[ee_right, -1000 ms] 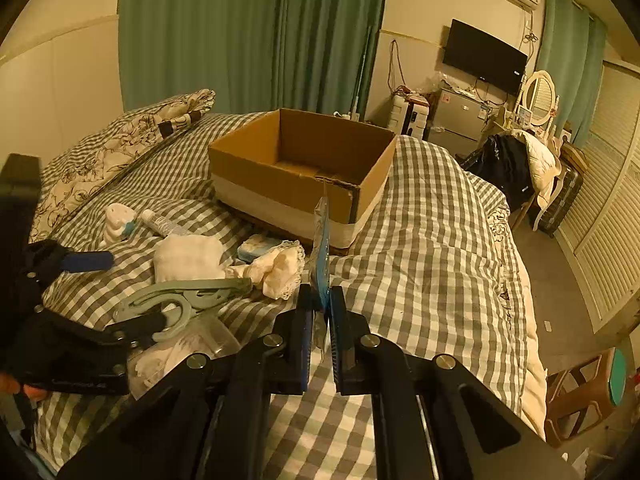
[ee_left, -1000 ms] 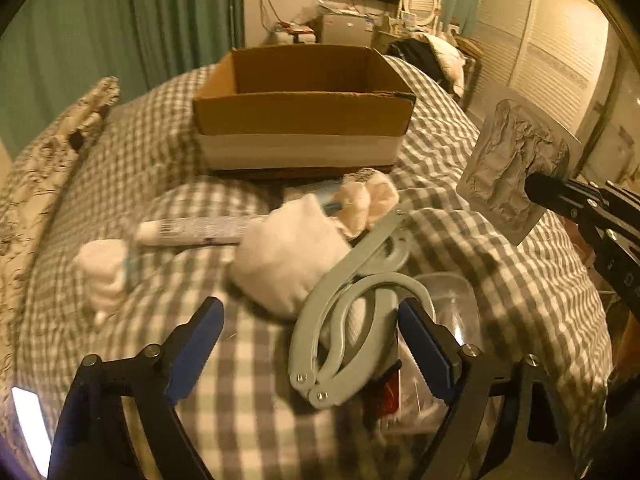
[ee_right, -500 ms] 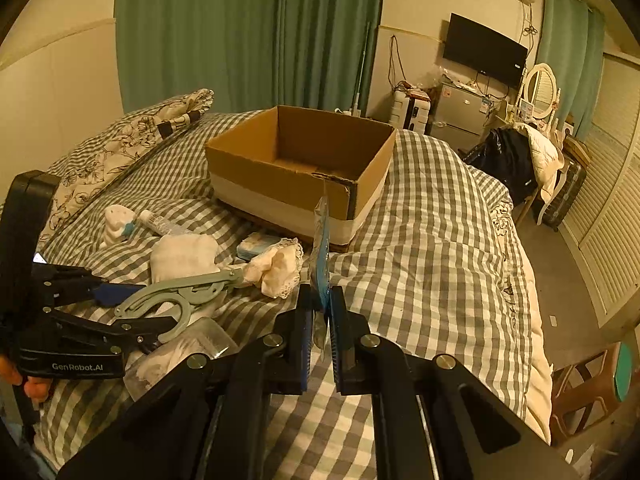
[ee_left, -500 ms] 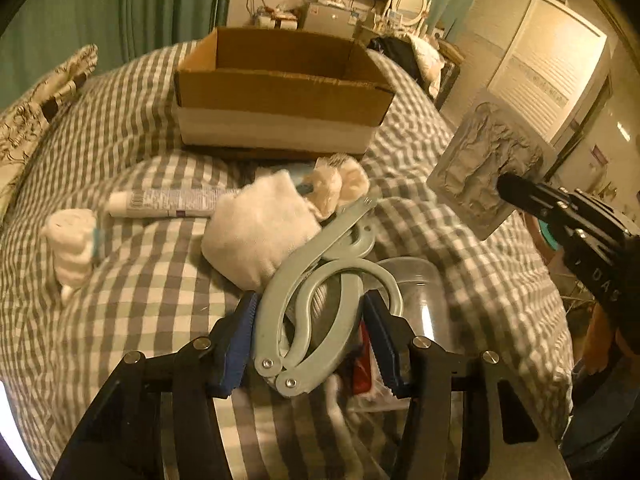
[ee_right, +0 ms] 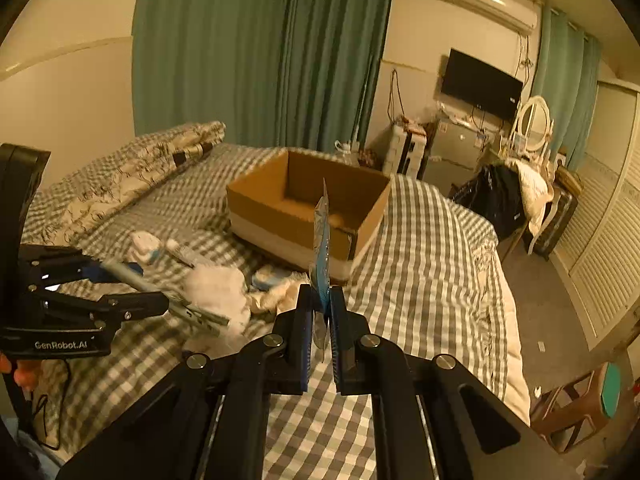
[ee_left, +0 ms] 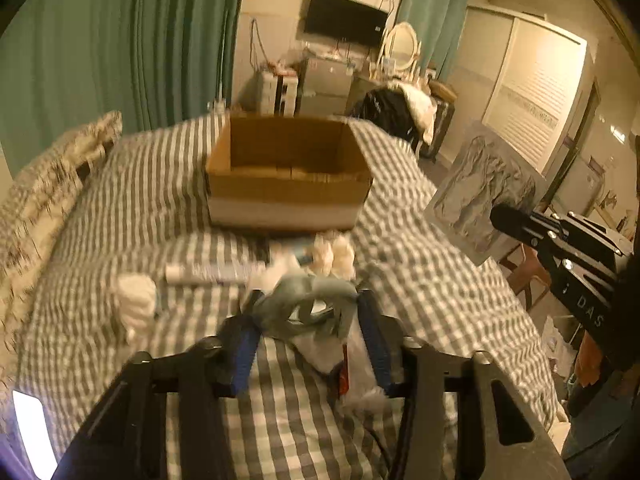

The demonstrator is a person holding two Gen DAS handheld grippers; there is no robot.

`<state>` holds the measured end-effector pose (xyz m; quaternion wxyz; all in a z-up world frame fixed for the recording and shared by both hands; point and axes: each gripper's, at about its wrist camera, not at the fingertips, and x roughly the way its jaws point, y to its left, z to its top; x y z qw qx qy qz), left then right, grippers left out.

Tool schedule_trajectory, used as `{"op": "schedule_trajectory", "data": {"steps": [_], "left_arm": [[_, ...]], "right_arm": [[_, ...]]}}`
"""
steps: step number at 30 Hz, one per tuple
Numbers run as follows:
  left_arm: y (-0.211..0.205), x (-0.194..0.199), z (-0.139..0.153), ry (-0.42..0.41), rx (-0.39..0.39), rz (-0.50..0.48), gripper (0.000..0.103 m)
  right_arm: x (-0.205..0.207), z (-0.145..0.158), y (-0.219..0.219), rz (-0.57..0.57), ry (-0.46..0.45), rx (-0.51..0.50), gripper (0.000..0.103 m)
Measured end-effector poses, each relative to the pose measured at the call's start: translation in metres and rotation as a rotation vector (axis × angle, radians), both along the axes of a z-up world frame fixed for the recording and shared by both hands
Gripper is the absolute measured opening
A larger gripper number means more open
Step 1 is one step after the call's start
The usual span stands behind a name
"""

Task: Organize objects
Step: 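Carry both items into the cardboard box and open both tools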

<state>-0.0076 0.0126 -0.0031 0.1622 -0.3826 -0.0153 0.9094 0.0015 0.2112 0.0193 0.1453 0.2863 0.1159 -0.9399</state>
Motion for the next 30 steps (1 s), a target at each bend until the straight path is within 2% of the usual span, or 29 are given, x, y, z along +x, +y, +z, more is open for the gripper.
{"op": "schedule_trajectory", "data": {"steps": [2,7,11,14,20,24,30], "left_arm": [[-0.003,-0.009,0.011,-0.007,0.038,-0.012,0.010],[-0.004,-0.034,0.025,0.021,0.014,-0.002,0.009],[-0.003,-0.059,0.036,0.049,-0.005,0.010,0.008],[0.001,-0.081,0.052,0.087,-0.014,0.018,0.008],[0.014,-0.143,0.072,0.149,-0.040,0.034,0.008],[0.020,-0.190,0.062,0.145,-0.057,0.049,0.008],[0.026,-0.239,0.017,0.075,-0.067,0.047,0.011]], "right_arm": [[0.000,0.012,-0.002,0.014,0.021,-0.006,0.008],[-0.008,0.035,-0.010,0.032,0.071,-0.004,0.007],[-0.024,0.041,-0.016,0.049,0.076,-0.007,0.007],[-0.045,0.047,-0.018,0.049,0.080,-0.008,0.007],[-0.116,0.060,-0.018,0.049,0.057,-0.060,0.007],[-0.169,0.050,-0.021,0.048,0.006,-0.090,0.007],[-0.232,0.009,-0.026,0.049,-0.106,-0.142,0.008]]}}
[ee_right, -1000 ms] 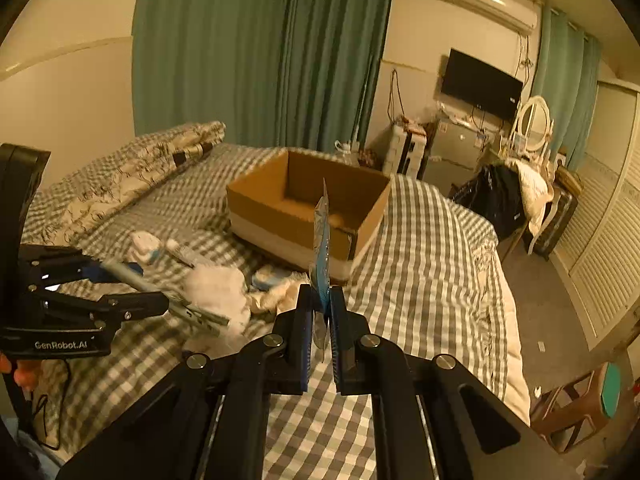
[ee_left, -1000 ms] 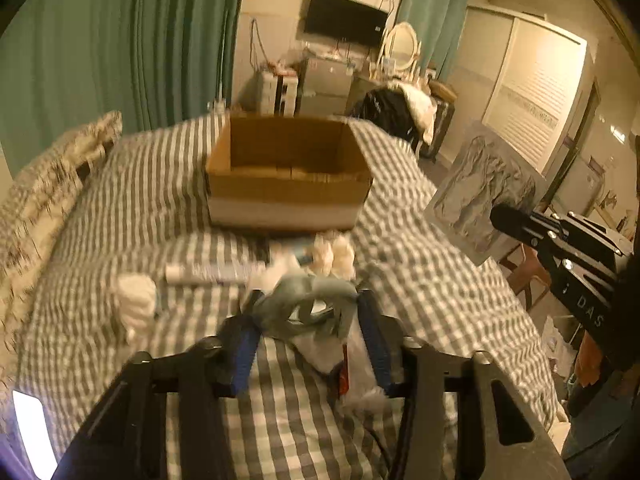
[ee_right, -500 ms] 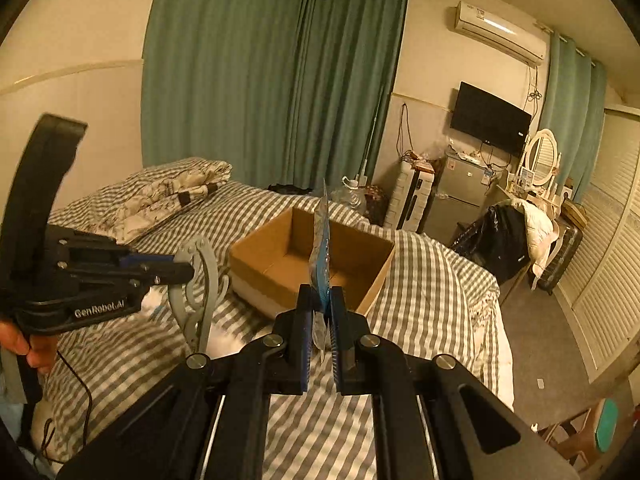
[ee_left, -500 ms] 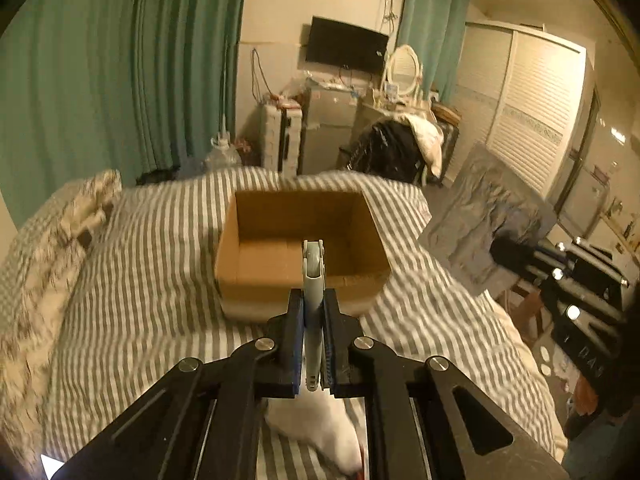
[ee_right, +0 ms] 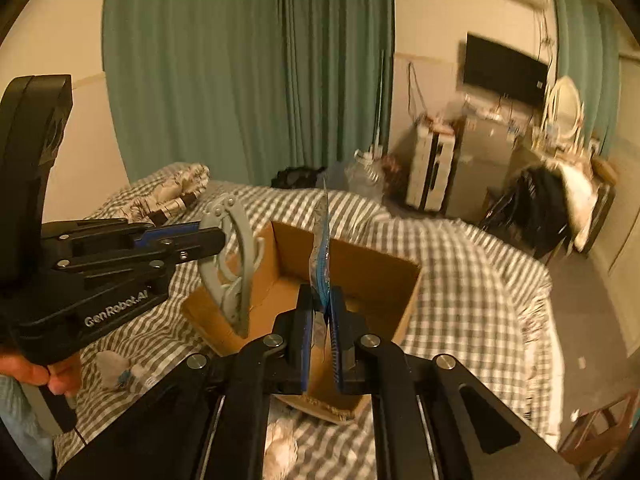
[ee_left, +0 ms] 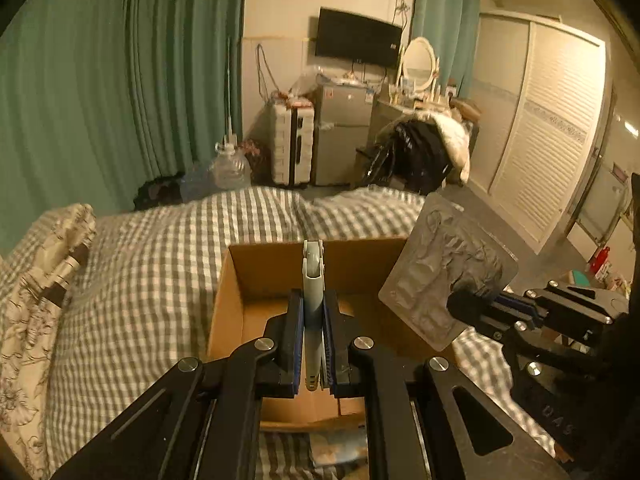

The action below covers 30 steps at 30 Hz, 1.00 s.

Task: Organize objects
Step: 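Carry both items into the cardboard box and open both tools, then withdraw both tools from the box back toward the items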

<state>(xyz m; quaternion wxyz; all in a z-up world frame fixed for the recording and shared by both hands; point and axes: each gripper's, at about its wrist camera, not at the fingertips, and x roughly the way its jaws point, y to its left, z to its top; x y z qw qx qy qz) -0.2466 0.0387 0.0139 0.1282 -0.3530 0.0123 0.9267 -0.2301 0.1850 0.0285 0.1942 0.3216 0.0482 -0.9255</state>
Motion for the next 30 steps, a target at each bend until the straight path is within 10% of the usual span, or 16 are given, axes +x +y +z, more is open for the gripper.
{"op": "schedule_trajectory", "data": {"steps": [4,7,23,30], "left_arm": [[0.000,-0.009,-0.021,-0.044,-0.016,0.012,0.026],[-0.003,-0.001,-0.021,-0.031,-0.045,0.050,0.067],[-0.033,0.155,0.109,0.208,-0.110,0.088,0.099],[-0.047,0.227,0.137,0.261,-0.118,0.075,0.103]], "right_arm": [[-0.017,-0.021,0.005,-0.025,-0.029,-0.013,0.009],[-0.014,-0.023,0.016,-0.042,-0.023,-0.016,0.040],[0.130,0.111,0.031,-0.142,0.197,0.035,0.089],[0.199,0.141,0.029,-0.155,0.248,0.070,0.092]]}}
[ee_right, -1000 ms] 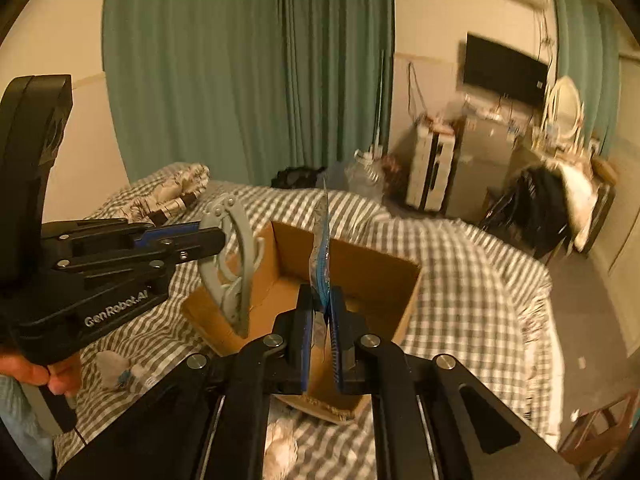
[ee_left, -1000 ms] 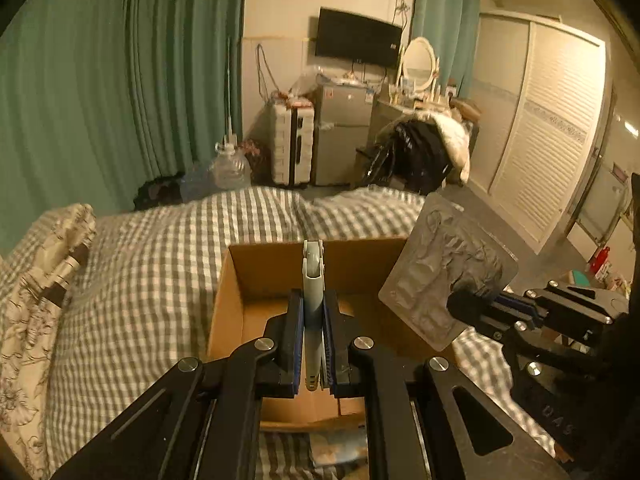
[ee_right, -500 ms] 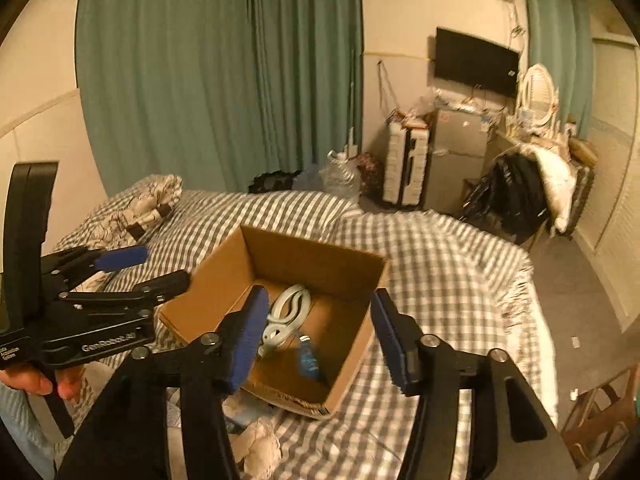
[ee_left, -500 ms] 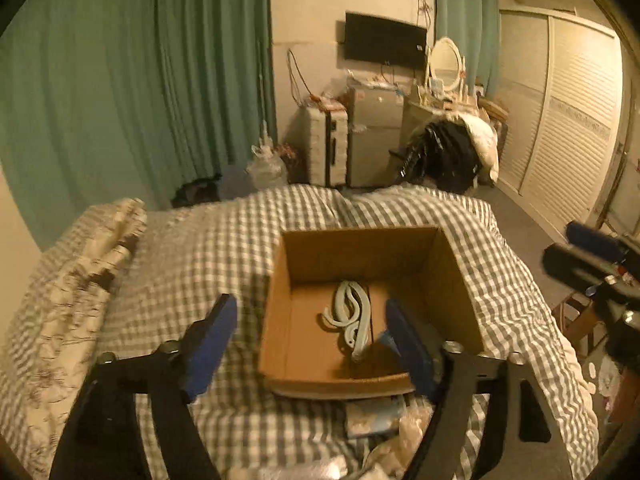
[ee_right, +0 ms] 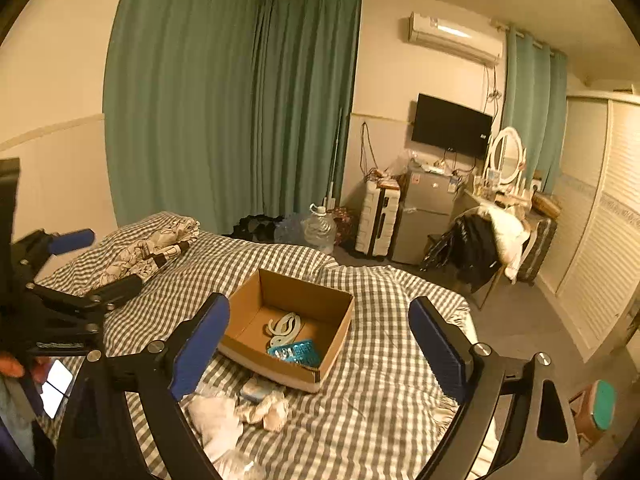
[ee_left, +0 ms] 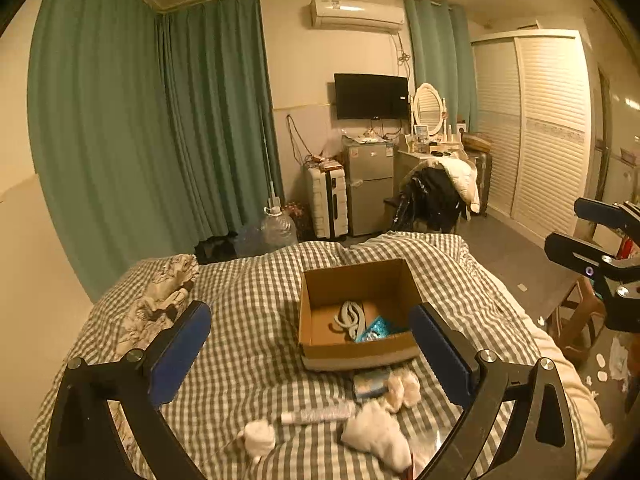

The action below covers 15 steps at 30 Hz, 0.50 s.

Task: Organize objects
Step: 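Withdraw both tools from the box back toward the items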

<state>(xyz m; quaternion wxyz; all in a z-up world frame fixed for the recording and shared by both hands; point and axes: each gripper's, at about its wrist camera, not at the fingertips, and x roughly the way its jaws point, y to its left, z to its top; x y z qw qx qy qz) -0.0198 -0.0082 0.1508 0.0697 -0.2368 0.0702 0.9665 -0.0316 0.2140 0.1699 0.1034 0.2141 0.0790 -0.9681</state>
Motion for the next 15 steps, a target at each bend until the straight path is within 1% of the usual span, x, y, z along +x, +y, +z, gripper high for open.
{"op": "schedule_trajectory", "data": {"steps": [3,7,10,11,13,15], "left_arm": [[-0.006,0.024,-0.004,-0.002,0.020,-0.009,0.103],[-0.010,0.048,-0.029,-0.032,0.055,0.024,0.103],[-0.014,0.059,-0.058,-0.055,0.091,0.062,0.103],[-0.015,0.064,-0.069,-0.053,0.095,0.089,0.103],[-0.017,0.070,-0.094,-0.052,0.077,0.161,0.103],[-0.018,0.074,-0.117,-0.062,0.073,0.214,0.103]], "right_arm": [[0.025,-0.005,-0.004,-0.009,0.003,0.003,0.094],[0.053,-0.023,-0.010,-0.033,0.000,0.016,0.095],[0.067,-0.051,-0.016,-0.046,-0.030,0.021,0.095],[0.067,-0.058,-0.016,-0.057,-0.040,0.022,0.095],[0.069,-0.083,-0.020,-0.096,-0.067,0.036,0.095],[0.066,-0.115,-0.023,-0.130,-0.113,0.059,0.095]]}}
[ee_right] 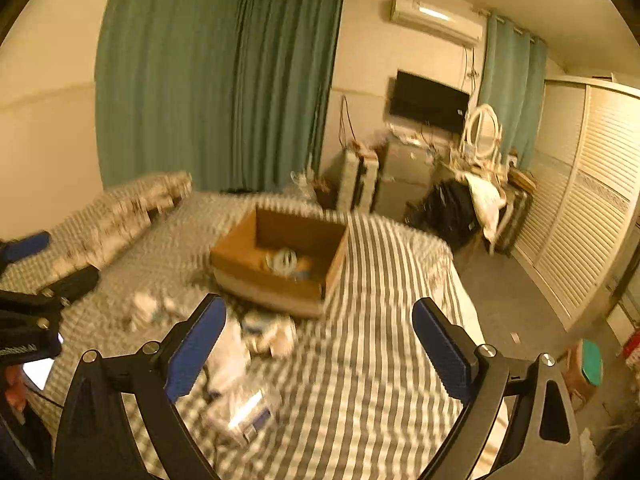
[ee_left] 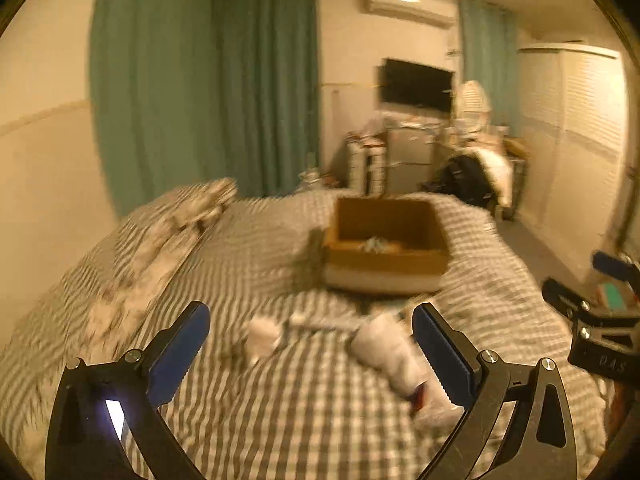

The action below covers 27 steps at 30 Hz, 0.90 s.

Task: Organize objects
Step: 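Withdraw both tools from the box back toward the items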

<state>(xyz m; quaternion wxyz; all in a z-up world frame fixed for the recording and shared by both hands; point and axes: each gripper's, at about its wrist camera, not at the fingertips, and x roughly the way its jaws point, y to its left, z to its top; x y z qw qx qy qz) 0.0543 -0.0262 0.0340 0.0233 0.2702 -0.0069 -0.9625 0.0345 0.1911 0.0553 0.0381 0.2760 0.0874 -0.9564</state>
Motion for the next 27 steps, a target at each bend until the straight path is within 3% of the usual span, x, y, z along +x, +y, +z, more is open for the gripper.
{"op": "schedule_trajectory", "data": {"steps": [5,10,21,24,27], "left_arm": [[-0.008,-0.005,-0.054,-0.083,0.001,0.061,0.103],[-0.011,-0.003,-0.072,-0.103,-0.029,0.087,0.103],[-0.023,-0.012,-0.086,-0.141,-0.023,0.108,0.103],[-0.024,-0.014,-0.090,-0.155,-0.012,0.111,0.103],[-0.020,-0.018,-0.094,-0.167,-0.010,0.098,0.103]], "right_arm": [[-0.016,-0.072,-0.011,-0.007,-0.180,-0.013,0.095],[-0.027,-0.119,-0.028,0.017,-0.274,0.003,0.095],[-0.056,-0.167,-0.057,0.047,-0.394,-0.019,0.092],[-0.063,-0.186,-0.059,0.081,-0.481,-0.051,0.089],[-0.060,-0.182,-0.052,0.101,-0.481,-0.085,0.082]]}}
